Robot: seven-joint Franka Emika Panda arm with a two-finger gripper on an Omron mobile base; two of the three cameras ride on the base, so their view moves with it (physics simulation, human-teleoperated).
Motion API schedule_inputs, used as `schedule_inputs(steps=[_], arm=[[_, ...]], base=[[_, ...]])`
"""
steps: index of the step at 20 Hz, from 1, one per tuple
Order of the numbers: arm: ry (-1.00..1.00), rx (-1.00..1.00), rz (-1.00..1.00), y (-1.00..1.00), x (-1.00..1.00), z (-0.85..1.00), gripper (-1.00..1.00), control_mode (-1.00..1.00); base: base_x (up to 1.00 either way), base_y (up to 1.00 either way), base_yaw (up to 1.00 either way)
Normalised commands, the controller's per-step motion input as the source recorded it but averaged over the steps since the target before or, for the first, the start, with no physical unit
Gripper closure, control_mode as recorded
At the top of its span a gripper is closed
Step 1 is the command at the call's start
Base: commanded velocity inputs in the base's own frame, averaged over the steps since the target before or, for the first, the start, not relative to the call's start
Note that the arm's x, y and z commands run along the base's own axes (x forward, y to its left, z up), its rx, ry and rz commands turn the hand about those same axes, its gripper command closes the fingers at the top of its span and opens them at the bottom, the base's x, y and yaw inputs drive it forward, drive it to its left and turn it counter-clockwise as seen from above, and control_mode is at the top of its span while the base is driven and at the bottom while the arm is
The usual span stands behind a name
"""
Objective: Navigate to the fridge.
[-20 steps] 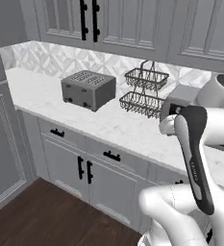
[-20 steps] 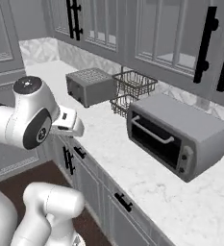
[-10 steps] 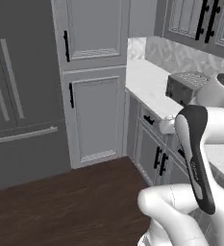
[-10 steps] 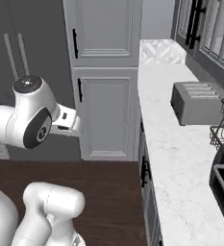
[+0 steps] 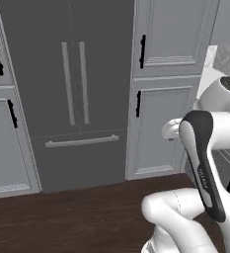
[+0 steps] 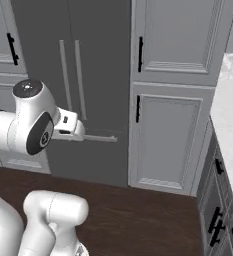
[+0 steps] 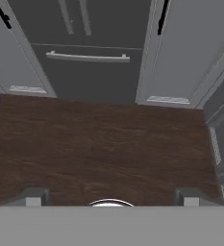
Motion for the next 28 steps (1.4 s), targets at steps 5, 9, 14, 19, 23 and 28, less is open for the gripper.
schedule_inputs(steps=[5,9,14,19,23,28], arm=[[0.00,0.00,0.00,0.00,0.00,0.00,-1.00,1.00],[0.00,0.00,0.00,0.00,0.00,0.00,-1.00,1.00],[0.00,0.00,0.00,0.00,0.00,0.00,-1.00,1.00],[0.00,0.00,0.00,0.00,0.00,0.00,-1.00,1.00],[0.00,0.00,0.00,0.00,0.00,0.00,-1.00,1.00],[0.00,0.00,0.00,0.00,0.00,0.00,-1.00,1.00]], base=[[1.00,1.00,0.00],[1.00,0.90,-0.06],[1.00,0.14,-0.08],[1.00,-0.16,-0.05],[1.00,0.00,-0.08],[1.00,0.00,-0.07]])
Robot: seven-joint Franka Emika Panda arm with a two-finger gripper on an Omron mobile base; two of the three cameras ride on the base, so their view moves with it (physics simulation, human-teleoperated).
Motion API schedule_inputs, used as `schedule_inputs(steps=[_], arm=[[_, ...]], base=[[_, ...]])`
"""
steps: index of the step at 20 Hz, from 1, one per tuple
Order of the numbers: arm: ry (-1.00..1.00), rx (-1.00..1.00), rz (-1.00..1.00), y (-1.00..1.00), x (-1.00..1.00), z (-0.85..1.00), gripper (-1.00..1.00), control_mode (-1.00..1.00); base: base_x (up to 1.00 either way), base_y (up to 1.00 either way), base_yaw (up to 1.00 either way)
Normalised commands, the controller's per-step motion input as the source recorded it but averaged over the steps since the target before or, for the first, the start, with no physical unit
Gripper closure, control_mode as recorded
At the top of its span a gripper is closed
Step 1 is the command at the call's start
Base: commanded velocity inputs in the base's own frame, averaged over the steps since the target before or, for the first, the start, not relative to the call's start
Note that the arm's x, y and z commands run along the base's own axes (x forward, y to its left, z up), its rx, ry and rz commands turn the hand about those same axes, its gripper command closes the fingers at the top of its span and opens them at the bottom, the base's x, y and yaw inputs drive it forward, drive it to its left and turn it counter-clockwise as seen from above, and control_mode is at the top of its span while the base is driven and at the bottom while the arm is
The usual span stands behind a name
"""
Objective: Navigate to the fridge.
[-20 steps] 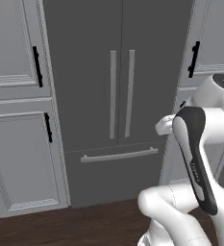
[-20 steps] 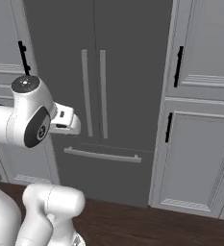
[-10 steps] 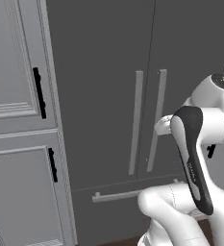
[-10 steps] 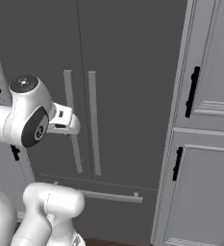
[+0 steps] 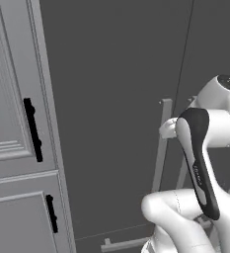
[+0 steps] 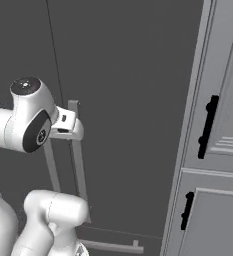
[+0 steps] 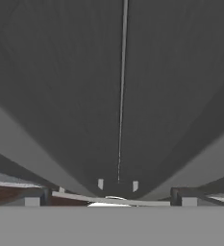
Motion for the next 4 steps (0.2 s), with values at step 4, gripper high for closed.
schedule_inputs(steps=[4], arm=[[0.00,0.00,0.00,0.00,0.00,0.00,-1.00,1.00]], base=[[1.00,0.00,-0.05]])
